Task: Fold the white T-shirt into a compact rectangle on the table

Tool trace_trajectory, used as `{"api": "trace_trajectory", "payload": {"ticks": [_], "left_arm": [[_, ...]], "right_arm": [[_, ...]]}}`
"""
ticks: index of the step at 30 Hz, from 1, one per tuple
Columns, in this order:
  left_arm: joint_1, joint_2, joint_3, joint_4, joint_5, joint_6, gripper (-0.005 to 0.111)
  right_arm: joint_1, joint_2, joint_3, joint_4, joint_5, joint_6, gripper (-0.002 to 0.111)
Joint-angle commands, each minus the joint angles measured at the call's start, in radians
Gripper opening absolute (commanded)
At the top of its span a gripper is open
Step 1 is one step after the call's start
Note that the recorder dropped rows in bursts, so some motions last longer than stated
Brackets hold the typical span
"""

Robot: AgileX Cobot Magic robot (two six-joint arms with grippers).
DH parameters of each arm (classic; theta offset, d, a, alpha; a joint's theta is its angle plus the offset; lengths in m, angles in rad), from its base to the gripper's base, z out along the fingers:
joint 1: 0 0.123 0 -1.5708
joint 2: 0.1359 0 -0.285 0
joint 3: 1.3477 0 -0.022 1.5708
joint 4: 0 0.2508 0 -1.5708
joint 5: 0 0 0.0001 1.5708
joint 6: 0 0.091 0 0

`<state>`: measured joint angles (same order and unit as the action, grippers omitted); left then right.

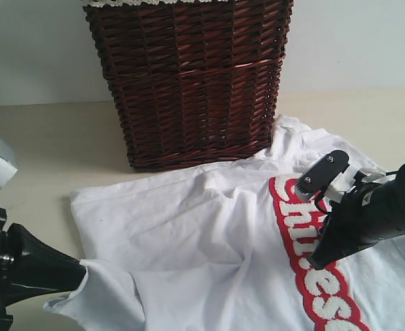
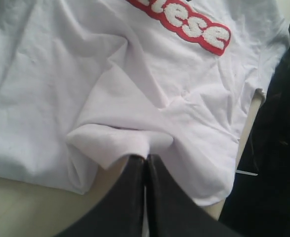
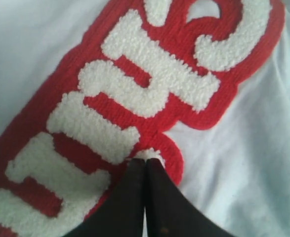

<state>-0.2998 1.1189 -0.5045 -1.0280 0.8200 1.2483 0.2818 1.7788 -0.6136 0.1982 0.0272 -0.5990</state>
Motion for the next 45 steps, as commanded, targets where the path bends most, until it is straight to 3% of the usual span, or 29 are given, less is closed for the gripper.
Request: {"api": "trace_trajectory", "payload": {"ticks": [1, 8, 19, 22, 27, 30, 33, 37, 41, 45], "left_arm": [[0.002, -0.006, 0.003, 0.006, -0.004, 0.005, 0.0], [0.002, -0.006, 0.003, 0.017, 0.015, 0.005, 0.0], [0.002, -0.006, 0.003, 0.028, 0.06, 0.008, 0.001], [0.002, -0.006, 0.003, 0.028, 0.137, 0.01, 0.013], [0.002, -0.006, 0.003, 0.04, 0.227, 0.01, 0.049], [0.002, -0.006, 0.003, 0.052, 0.216, 0.01, 0.056], [0.002, -0.017, 0.003, 0.052, 0.129, 0.006, 0.055], [0.002, -0.057, 0.003, 0.053, -0.111, 0.0, 0.052], [0.002, -0.048, 0.007, 0.058, -0.26, 0.013, 0.051], [0.002, 0.038, 0.028, 0.057, -0.42, 0.052, 0.03]], "right_arm": [[-0.005, 0.052, 0.001, 0.001, 0.007, -0.001, 0.0], [-0.195, 0.056, 0.001, 0.006, 0.064, 0.029, 0.0], [-0.213, 0.035, 0.001, 0.006, 0.074, 0.02, 0.0], [-0.213, 0.031, 0.001, 0.006, 0.078, 0.02, 0.008], [-0.213, -0.016, 0.001, 0.006, 0.082, 0.02, 0.026], [-0.213, -0.068, 0.001, 0.006, 0.082, 0.02, 0.032], [-0.213, -0.138, 0.001, 0.01, 0.099, 0.026, 0.032], [-0.213, -0.247, 0.001, 0.034, 0.122, 0.028, 0.032], [-0.205, -0.322, 0.001, 0.243, 0.155, 0.014, 0.032], [-0.119, -0.331, -0.006, 0.309, 0.219, -0.179, 0.032]]}}
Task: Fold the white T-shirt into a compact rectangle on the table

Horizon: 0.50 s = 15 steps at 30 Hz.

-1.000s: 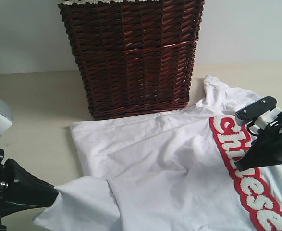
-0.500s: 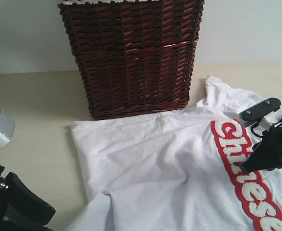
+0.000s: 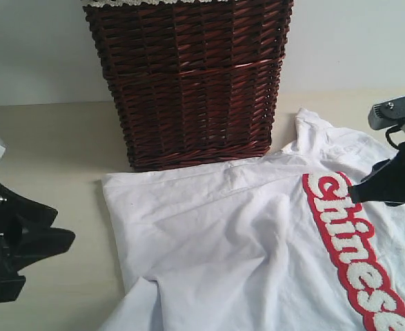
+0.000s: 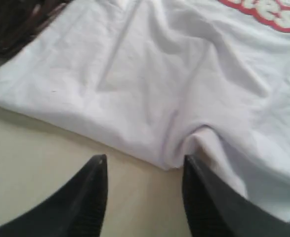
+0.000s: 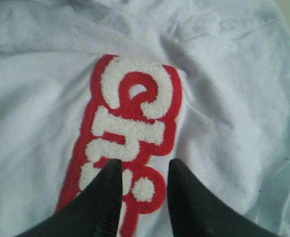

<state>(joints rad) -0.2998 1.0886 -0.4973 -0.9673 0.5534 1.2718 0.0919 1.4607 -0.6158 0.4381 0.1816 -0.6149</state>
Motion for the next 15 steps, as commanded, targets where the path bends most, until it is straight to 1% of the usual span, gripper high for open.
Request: {"api": "trace_trajectory", "payload": {"ticks": [1, 3, 5, 6, 9, 12, 13, 15], "left_arm": [[0.002, 0.095, 0.021, -0.004, -0.171, 0.035, 0.025], [0.002, 0.142, 0.021, -0.022, -0.216, 0.065, 0.02], [0.002, 0.175, 0.021, -0.046, -0.279, 0.1, 0.022], [0.002, 0.196, 0.021, -0.063, -0.312, 0.123, 0.025], [0.002, 0.247, 0.021, -0.156, -0.363, 0.203, 0.039], [0.002, 0.297, 0.001, -0.276, -0.334, 0.3, 0.056], [0.002, 0.302, -0.015, -0.286, -0.323, 0.303, 0.059], [0.002, 0.289, -0.063, -0.299, -0.34, 0.277, 0.058]], "right_arm": [[0.103, -0.011, -0.006, 0.071, 0.076, -0.238, 0.032], [0.16, -0.006, -0.008, 0.087, 0.079, -0.395, 0.032], [0.21, -0.004, -0.008, 0.087, 0.07, -0.491, 0.032], [0.23, -0.004, -0.008, 0.087, 0.063, -0.516, 0.032], [0.257, -0.008, -0.008, 0.087, 0.039, -0.498, 0.032], [0.257, -0.014, -0.008, 0.085, -0.001, -0.411, 0.032], [0.257, -0.018, -0.008, 0.086, -0.027, -0.365, 0.032], [0.257, -0.037, -0.008, 0.086, -0.077, -0.239, 0.03]]}}
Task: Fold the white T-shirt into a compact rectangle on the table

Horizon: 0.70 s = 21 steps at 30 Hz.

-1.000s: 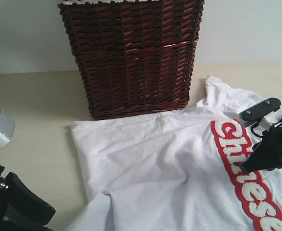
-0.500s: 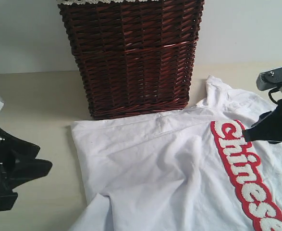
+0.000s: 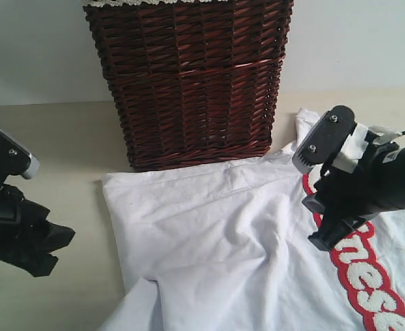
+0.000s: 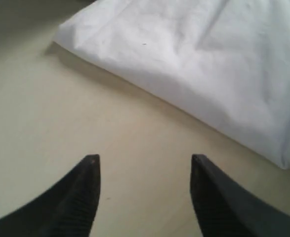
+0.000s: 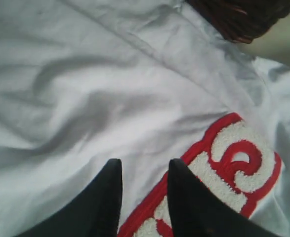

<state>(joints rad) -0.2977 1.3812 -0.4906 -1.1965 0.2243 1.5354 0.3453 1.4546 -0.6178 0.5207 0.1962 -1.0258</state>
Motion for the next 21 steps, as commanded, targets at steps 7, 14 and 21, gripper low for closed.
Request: {"api": "trace_trajectory", "payload": {"ticks": [7, 14, 21], "left_arm": [[0.0, -0.177, -0.219, -0.154, -0.266, -0.078, 0.028], [0.0, -0.364, -0.191, -0.208, -0.264, -0.078, 0.014], [0.0, -0.511, -0.104, -0.208, -0.262, -0.078, 0.011]], "right_arm": [[0.004, -0.303, -0.006, 0.004, -0.318, 0.503, 0.005], [0.004, -0.636, 0.05, 0.006, -0.37, 0.549, 0.005], [0.004, -0.843, 0.364, 0.146, -0.545, 0.549, 0.005]]}}
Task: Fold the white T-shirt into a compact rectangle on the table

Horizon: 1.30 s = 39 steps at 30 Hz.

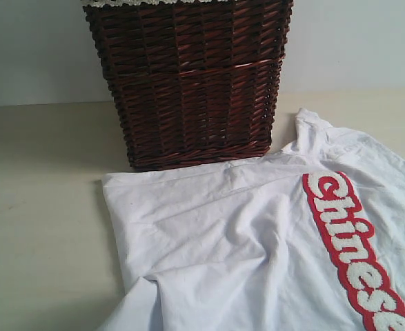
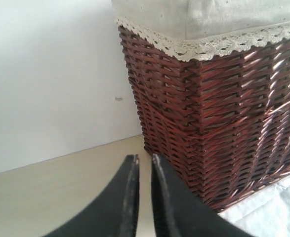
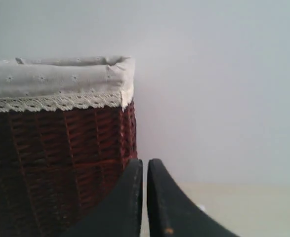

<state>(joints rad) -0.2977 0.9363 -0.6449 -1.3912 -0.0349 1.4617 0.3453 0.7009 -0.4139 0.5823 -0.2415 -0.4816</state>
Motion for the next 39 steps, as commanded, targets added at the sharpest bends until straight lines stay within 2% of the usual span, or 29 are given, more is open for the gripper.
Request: {"api": "trace_trajectory", "payload": {"ticks": [1, 6, 11, 22, 25, 28, 31, 37, 38, 39], "left_arm": [[0.0, -0.082, 0.066, -0.014, -0.003, -0.004, 0.011], [0.0, -0.135, 0.13, -0.014, -0.003, -0.003, 0.011], [0.0, -0.146, 0.15, -0.014, -0.003, -0.003, 0.011], [0.0, -0.144, 0.151, -0.023, 0.0, -0.005, 0.011], [0.0, -0.144, 0.159, -0.084, 0.009, -0.005, 0.011], [0.0, -0.129, 0.187, -0.219, 0.018, -0.006, 0.011], [0.0, -0.076, 0.231, -0.3, 0.081, -0.006, 0.011], [0.0, 0.075, 0.244, -0.258, 0.28, -0.02, 0.0], [0.0, 0.1, 0.242, -0.226, 0.323, -0.051, 0.0], [0.0, 0.128, 0.233, -0.129, 0.365, -0.107, 0.0]], "right_arm": [[0.004, -0.111, 0.198, 0.093, -0.126, 0.005, 0.005], [0.004, -0.221, 0.334, 0.101, -0.033, 0.012, 0.005], [0.004, -0.269, 0.346, 0.101, 0.133, 0.041, 0.005], [0.001, -0.324, 0.346, 0.097, 0.158, 0.04, 0.005], [-0.011, -0.455, 0.349, 0.097, 0.171, 0.04, 0.005], [-0.064, -0.585, 0.349, 0.097, 0.167, 0.04, 0.005], [-0.114, -0.682, 0.349, 0.097, 0.165, 0.04, 0.005], [-0.151, -0.701, 0.349, 0.097, 0.141, 0.04, 0.005], [-0.151, -0.701, 0.349, 0.097, 0.141, 0.04, 0.005], [-0.151, -0.701, 0.349, 0.097, 0.141, 0.04, 0.005]]}}
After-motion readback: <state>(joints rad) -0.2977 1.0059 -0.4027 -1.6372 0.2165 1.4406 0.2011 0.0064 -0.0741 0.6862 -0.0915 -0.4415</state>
